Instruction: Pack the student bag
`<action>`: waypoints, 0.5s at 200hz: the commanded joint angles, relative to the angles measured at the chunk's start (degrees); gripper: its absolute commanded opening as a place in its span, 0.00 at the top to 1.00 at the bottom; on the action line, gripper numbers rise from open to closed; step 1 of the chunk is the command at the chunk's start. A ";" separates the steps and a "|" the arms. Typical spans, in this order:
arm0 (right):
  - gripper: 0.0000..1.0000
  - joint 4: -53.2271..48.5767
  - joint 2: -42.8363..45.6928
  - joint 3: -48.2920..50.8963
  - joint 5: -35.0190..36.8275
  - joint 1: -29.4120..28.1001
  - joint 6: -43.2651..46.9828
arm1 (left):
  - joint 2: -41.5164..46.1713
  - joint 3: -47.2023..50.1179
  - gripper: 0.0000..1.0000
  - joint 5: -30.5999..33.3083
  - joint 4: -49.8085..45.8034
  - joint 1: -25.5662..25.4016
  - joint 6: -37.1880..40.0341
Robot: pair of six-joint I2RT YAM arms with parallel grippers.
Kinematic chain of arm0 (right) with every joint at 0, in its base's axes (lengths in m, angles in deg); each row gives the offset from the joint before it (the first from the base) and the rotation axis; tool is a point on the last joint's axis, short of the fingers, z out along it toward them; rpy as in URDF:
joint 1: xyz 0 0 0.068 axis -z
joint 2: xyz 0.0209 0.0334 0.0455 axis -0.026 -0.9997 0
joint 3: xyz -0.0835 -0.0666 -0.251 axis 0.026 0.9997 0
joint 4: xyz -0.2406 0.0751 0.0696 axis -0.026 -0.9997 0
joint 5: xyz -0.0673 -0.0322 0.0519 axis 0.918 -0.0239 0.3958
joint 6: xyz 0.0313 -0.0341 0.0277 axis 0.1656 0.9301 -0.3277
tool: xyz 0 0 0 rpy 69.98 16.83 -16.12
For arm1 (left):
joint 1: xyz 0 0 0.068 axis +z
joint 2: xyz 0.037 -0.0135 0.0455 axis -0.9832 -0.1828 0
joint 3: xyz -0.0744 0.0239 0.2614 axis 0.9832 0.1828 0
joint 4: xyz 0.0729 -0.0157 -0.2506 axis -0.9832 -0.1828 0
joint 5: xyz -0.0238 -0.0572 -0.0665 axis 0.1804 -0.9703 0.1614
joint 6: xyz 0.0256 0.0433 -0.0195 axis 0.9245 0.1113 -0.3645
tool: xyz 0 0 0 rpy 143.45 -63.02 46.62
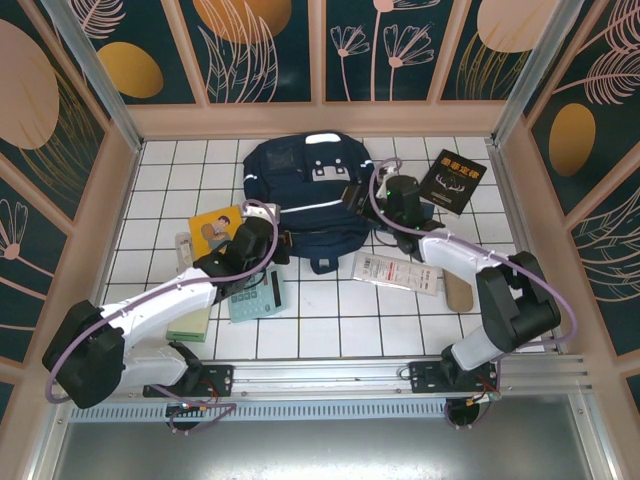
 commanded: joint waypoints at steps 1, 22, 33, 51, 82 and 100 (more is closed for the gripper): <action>0.45 -1.96 3.00 1.75 6.08 -4.40 3.41 | -0.99 -0.82 1.00 -4.30 6.21 -0.03 1.54; 0.44 -3.84 3.86 2.02 4.72 -5.93 3.18 | -1.66 -0.70 1.00 -5.83 6.88 -0.05 1.74; 0.44 -3.65 5.12 3.12 3.42 -6.32 1.08 | -2.00 -0.27 1.00 -7.03 7.42 0.02 1.61; 0.44 -3.41 7.68 5.51 4.83 -8.21 -3.09 | -2.59 0.89 1.00 -8.34 9.12 -0.07 0.80; 0.41 2.76 8.56 12.14 4.40 -10.18 -12.58 | -4.48 2.76 1.00 -10.16 11.92 0.00 -0.31; 0.41 4.89 6.62 13.61 3.88 -10.40 -16.17 | -5.57 2.85 1.00 -11.30 12.42 -0.07 -0.38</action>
